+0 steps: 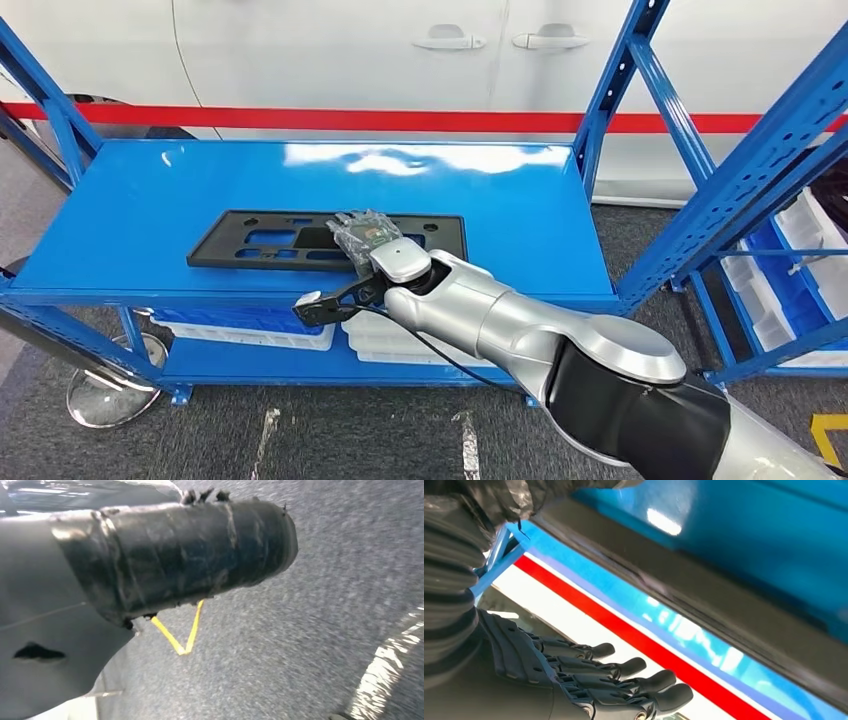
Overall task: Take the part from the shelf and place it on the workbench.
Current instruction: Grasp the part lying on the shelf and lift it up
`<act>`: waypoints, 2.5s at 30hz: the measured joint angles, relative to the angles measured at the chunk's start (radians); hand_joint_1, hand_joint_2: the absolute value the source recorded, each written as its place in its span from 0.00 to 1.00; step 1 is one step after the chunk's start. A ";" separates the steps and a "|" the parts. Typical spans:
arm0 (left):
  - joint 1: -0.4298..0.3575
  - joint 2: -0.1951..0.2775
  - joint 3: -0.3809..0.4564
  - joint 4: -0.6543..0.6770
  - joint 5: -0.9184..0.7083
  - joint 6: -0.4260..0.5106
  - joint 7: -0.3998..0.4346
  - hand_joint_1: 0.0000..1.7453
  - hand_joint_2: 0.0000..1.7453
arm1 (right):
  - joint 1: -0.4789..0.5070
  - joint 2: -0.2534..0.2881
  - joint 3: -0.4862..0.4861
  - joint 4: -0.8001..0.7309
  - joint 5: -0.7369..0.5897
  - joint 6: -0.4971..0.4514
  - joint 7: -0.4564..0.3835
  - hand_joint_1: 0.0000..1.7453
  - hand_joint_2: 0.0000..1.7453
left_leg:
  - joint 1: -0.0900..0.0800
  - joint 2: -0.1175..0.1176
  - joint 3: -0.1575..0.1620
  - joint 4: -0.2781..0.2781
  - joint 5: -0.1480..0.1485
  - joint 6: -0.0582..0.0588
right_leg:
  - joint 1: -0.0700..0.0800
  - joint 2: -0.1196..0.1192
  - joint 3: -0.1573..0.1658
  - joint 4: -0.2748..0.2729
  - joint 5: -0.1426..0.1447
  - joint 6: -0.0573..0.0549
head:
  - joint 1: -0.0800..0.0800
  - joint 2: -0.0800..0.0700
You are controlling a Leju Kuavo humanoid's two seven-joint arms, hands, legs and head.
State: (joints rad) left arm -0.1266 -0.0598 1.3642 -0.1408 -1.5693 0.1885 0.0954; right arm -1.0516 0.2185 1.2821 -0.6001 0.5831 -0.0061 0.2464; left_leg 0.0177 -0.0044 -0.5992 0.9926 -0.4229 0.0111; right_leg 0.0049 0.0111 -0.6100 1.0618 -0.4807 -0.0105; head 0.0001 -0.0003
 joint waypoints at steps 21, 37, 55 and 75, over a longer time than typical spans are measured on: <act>0.002 0.003 0.000 0.000 0.007 0.001 0.002 0.00 0.00 | 0.020 0.004 0.001 0.000 0.003 0.012 -0.003 0.00 1.00 | 0.001 0.000 -0.125 0.271 -0.113 -0.044 | -0.010 0.000 0.007 -0.041 0.043 -0.036 | -0.003 0.000; 0.000 0.004 0.000 0.000 0.017 -0.001 -0.009 0.00 0.00 | 0.026 0.001 0.001 0.002 0.003 0.014 -0.007 0.00 1.00 | 0.000 -0.001 0.000 0.007 -0.004 0.010 | -0.012 -0.002 -0.103 0.185 -0.043 0.013 | 0.006 0.000; -0.001 0.009 0.000 0.001 0.022 0.001 -0.019 0.00 0.00 | 0.026 0.004 0.002 0.011 -0.007 0.051 -0.020 0.97 1.00 | -0.003 -0.003 0.007 0.004 -0.010 -0.007 | -0.005 0.002 -0.002 -0.032 0.038 -0.012 | 0.005 0.000; -0.001 0.009 0.000 0.001 0.017 0.004 -0.029 0.00 0.00 | 0.018 -0.004 0.002 0.014 -0.042 0.015 -0.036 0.85 1.00 | -0.003 -0.003 0.011 0.003 -0.012 -0.021 | -0.006 0.002 0.007 -0.040 0.037 -0.013 | 0.005 0.000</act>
State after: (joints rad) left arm -0.1279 -0.0504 1.3645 -0.1400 -1.5525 0.1925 0.0664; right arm -1.0332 0.2150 1.2837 -0.5861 0.5407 0.0090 0.2100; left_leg 0.0146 -0.0075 -0.5883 0.9951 -0.4352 -0.0099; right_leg -0.0010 0.0126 -0.6033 1.0221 -0.4436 -0.0233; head 0.0053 -0.0003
